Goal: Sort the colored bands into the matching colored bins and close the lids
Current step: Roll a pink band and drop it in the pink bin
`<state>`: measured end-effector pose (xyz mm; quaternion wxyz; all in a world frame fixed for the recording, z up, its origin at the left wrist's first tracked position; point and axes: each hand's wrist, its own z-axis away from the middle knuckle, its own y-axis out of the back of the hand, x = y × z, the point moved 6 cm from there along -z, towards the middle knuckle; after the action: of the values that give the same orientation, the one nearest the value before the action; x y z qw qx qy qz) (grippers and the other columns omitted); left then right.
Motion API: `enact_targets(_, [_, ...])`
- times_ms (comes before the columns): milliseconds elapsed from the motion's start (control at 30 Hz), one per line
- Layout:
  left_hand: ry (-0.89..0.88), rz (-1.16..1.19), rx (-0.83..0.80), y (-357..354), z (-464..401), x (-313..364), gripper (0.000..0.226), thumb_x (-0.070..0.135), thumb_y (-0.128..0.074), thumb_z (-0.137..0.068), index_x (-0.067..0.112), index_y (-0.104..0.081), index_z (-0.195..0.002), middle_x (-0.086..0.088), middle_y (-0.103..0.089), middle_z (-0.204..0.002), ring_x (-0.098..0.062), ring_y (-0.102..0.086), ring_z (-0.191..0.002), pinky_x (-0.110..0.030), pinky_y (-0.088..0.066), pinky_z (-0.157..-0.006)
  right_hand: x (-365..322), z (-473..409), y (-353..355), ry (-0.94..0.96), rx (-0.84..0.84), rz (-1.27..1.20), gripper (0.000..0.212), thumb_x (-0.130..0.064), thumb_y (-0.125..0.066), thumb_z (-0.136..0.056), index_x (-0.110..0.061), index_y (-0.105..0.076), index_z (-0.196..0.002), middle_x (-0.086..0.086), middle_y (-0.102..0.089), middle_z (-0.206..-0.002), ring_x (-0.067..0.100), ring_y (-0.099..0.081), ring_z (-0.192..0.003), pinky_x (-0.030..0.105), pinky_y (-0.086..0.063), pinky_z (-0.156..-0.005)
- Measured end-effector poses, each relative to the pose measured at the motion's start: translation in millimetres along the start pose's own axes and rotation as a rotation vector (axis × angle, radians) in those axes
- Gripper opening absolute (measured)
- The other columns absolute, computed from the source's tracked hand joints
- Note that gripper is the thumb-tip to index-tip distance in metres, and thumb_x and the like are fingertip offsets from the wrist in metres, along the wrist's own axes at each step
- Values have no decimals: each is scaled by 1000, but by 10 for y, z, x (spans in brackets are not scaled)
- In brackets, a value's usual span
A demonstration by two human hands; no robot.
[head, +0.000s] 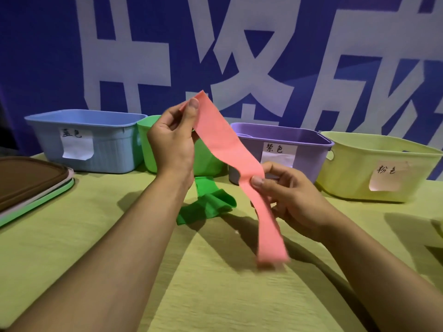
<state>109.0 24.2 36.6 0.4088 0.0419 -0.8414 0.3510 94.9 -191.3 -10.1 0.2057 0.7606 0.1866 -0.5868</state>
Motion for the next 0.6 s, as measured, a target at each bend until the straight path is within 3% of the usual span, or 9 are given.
enact_targets(67, [-2,-8,-11,-1,-10,-36,4,26,-78,-91,24,-74,-91,10,-77,-88,-8,-73,-91,-35,-62,-84,37,30,-37,-106,-101,-5,34,-28,-79,-80,-7,-64,-103,6,-70,-80,14,-62,-60,23,-44,-48])
enact_targets(167, [-22,-57,-81,-54,30,-108,4,22,-78,-90,24,-75,-88,9,-78,-85,-8,-72,-87,-41,-61,-90,216,51,-51,-294,-174,158,43,-25,-76,-82,2,-62,-113,11,-73,-85,17,-66,-65,21,-48,-48])
enact_targets(300, [-35,-148,-252,-200,163,-242,6,20,-79,-90,25,-77,-86,5,-79,-89,-11,-72,-89,-48,-59,-94,376,12,21,-322,-119,345,33,-21,-80,-86,1,-68,-107,9,-76,-89,16,-70,-77,28,-54,-62])
enact_targets(467, [-37,-218,-435,-374,367,-297,10,17,-77,-89,26,-76,-93,7,-79,-92,-9,-73,-92,-32,-60,-88,360,-56,170,-293,-67,665,28,-33,-84,-83,-9,-77,-95,10,-77,-91,14,-64,-73,27,-48,-67])
enact_targets(533, [-37,-221,-465,-409,413,-295,11,17,-78,-88,26,-76,-94,5,-79,-95,-11,-74,-94,-29,-60,-85,362,-59,205,-310,-63,750,25,-40,-84,-81,-18,-78,-91,2,-77,-87,5,-63,-68,18,-46,-62])
enact_targets(600, [-28,-207,-498,-436,440,-297,12,13,-77,-88,22,-76,-97,4,-79,-96,-10,-74,-95,-24,-58,-84,339,-74,231,-285,-15,720,32,-49,-82,-79,-26,-76,-101,-6,-76,-94,-1,-67,-74,14,-49,-67])
